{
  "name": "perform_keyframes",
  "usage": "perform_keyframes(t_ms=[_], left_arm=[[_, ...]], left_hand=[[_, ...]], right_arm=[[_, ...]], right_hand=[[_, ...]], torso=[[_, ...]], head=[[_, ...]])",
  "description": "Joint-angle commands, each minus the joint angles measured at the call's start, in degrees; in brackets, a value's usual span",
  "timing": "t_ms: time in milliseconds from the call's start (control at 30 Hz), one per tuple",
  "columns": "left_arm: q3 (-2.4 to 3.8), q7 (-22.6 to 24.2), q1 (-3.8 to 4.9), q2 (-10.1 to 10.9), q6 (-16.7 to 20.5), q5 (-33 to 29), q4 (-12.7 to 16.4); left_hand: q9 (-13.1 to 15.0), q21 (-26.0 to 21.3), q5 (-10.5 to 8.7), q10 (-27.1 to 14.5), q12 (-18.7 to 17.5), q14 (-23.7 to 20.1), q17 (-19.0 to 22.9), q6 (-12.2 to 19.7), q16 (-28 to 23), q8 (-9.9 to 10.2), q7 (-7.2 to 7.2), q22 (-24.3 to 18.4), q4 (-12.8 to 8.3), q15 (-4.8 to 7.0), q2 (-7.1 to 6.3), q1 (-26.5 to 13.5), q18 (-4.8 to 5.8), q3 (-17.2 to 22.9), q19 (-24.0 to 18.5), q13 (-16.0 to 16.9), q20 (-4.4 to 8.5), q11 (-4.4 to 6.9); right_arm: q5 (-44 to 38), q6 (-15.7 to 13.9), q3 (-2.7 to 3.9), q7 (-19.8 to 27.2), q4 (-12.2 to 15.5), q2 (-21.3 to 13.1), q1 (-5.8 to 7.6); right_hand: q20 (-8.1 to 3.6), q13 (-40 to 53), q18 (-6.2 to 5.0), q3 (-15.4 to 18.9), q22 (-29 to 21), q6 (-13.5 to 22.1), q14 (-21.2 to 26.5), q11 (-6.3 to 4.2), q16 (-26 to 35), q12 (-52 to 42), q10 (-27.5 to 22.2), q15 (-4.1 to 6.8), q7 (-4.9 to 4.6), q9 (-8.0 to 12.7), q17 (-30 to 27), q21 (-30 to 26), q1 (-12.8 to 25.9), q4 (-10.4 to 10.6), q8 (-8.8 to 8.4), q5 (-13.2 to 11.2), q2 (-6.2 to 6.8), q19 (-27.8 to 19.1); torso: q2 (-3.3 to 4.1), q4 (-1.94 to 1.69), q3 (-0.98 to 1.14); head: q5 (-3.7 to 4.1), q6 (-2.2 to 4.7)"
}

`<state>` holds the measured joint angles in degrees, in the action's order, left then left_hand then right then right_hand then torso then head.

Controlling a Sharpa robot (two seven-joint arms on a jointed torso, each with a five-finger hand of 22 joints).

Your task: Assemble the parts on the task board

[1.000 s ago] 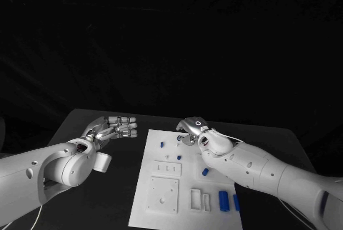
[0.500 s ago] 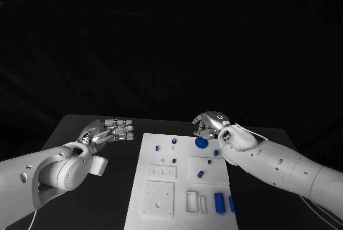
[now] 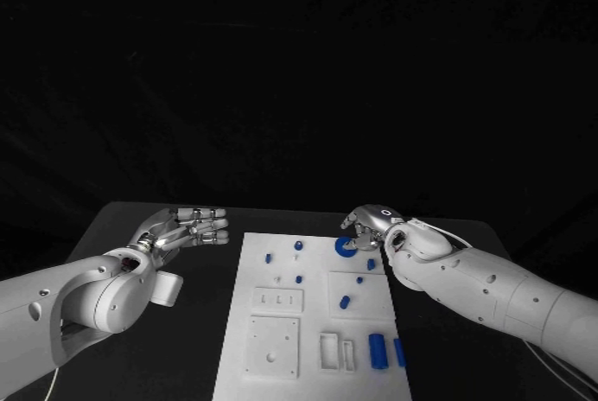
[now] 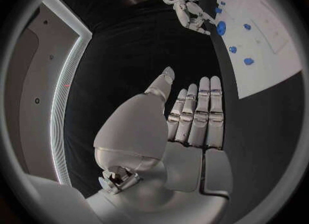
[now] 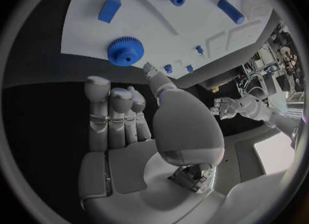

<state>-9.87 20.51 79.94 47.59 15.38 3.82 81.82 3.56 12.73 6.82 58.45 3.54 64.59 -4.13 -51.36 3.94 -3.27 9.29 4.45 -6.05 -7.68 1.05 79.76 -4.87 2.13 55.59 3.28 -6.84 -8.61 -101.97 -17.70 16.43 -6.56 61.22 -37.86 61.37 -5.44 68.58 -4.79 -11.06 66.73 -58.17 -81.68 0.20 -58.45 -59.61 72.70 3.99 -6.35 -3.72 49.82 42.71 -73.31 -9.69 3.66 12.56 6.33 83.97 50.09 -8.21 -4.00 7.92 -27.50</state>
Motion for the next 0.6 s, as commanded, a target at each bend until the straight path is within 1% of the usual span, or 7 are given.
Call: perform_keyframes(t_ms=[33,133,200,233,300,433,600], left_arm=[[0.03,0.7,0.04,-0.2,-0.7,0.1,-0.1],[0.02,0.6,0.02,-0.3,-0.8,0.1,-0.2],[0.02,0.6,0.01,-0.3,-0.8,0.1,-0.3],[0.02,0.6,0.01,-0.3,-0.9,0.1,-0.3],[0.02,0.6,0.00,-0.3,-0.9,0.1,-0.4],[0.01,0.6,-0.02,-0.4,-1.0,0.1,-0.5],[0.01,0.5,-0.04,-0.5,-1.2,0.2,-0.7]], left_hand=[[-0.1,0.0,-0.17,-0.2,-0.1,-0.4,0.0,0.4,-0.3,-0.1,-0.14,-0.1,-0.2,-0.03,0.06,0.7,0.13,-0.1,-0.1,0.1,-0.15,0.02],[-0.1,0.0,-0.17,-0.2,-0.1,-0.4,0.0,0.4,-0.3,-0.1,-0.14,-0.1,-0.2,-0.03,0.06,0.7,0.13,-0.1,-0.1,0.1,-0.15,0.02],[-0.1,0.0,-0.18,-0.3,-0.1,-0.4,0.0,0.4,-0.3,-0.1,-0.15,-0.1,-0.2,-0.04,0.14,0.6,0.15,-0.1,-0.2,0.1,-0.16,0.02],[-0.1,0.0,-0.18,-0.3,-0.1,-0.4,0.0,0.4,-0.3,-0.1,-0.15,-0.1,-0.2,-0.04,0.14,0.6,0.15,-0.1,-0.2,0.1,-0.16,0.02],[-0.1,0.0,-0.18,-0.3,-0.1,-0.4,0.0,0.4,-0.3,-0.1,-0.15,-0.1,-0.2,-0.04,0.14,0.6,0.15,-0.1,-0.2,0.1,-0.16,0.02],[-0.1,0.0,-0.18,-0.3,-0.1,-0.4,0.0,0.4,-0.3,-0.1,-0.15,-0.1,-0.2,-0.04,0.14,0.6,0.15,-0.1,-0.2,0.1,-0.16,0.02],[-0.1,0.0,-0.19,-0.3,-0.1,-0.5,0.0,0.2,-0.3,-0.1,-0.25,-0.1,-0.2,-0.05,0.22,0.6,0.15,-0.1,-0.2,0.1,-0.17,0.01]], right_arm=[[1.0,4.4,0.04,-0.2,-0.8,0.4,-0.20],[1.1,5.4,0.05,-0.6,-1.3,0.7,-0.41],[1.1,5.8,0.05,-0.9,-1.9,0.8,-0.58],[1.1,5.9,0.05,-1.0,-2.1,0.9,-0.64],[1.3,6.0,0.05,-1.1,-2.7,1.1,-0.73],[1.8,5.7,0.07,-1.2,-3.7,1.4,-0.87],[2.1,5.6,0.08,-1.3,-4.2,1.7,-0.93]], right_hand=[[0.42,1.1,-0.87,0.0,1.8,0.6,-0.3,-0.03,-0.7,-1.8,0.8,-0.20,-0.11,0.0,2.4,1.2,0.1,0.7,-0.08,0.3,0.56,1.9],[0.46,3.2,-1.02,-0.7,4.6,0.9,-0.6,0.18,-2.3,-4.9,1.7,-0.29,-0.24,0.1,5.9,3.3,0.0,1.3,-0.10,0.0,0.81,2.2],[0.59,3.8,-1.01,-0.9,5.4,1.1,-0.7,0.29,-2.6,-5.7,2.1,-0.39,-0.38,0.0,6.8,3.8,-0.1,1.4,-0.07,-0.2,0.78,2.3],[0.59,3.8,-1.01,-0.9,5.4,1.1,-0.7,0.29,-2.6,-5.7,2.1,-0.39,-0.38,0.0,6.8,3.8,-0.1,1.4,-0.07,-0.2,0.78,2.3],[0.64,4.0,-1.06,-1.0,5.9,1.2,-0.8,0.34,-2.6,-5.9,2.1,-0.41,-0.43,0.1,7.1,3.8,0.0,1.6,-0.09,-0.2,0.83,2.3],[0.63,4.1,-1.07,-1.4,6.4,1.1,-0.9,0.32,-2.6,-6.1,2.2,-0.40,-0.42,0.1,7.5,3.7,-0.1,1.5,-0.08,-0.2,0.67,2.5],[0.64,4.2,-1.02,-2.4,7.1,0.7,-0.9,0.27,-2.6,-6.3,2.3,-0.40,-0.36,0.0,7.8,3.6,0.2,1.1,-0.07,-0.3,0.48,2.6]], torso=[[-0.04,-0.19,-0.12],[-0.07,-0.22,-0.17],[-0.07,-0.24,-0.18],[-0.05,-0.25,-0.16],[-0.05,-0.12,-0.15],[-0.09,-0.18,-0.22],[-0.09,-0.10,-0.20]], head=[[0.28,-0.23],[0.39,-0.37],[0.48,-0.45],[0.48,-0.45],[0.41,-0.46],[0.48,-0.53],[0.45,-0.46]])
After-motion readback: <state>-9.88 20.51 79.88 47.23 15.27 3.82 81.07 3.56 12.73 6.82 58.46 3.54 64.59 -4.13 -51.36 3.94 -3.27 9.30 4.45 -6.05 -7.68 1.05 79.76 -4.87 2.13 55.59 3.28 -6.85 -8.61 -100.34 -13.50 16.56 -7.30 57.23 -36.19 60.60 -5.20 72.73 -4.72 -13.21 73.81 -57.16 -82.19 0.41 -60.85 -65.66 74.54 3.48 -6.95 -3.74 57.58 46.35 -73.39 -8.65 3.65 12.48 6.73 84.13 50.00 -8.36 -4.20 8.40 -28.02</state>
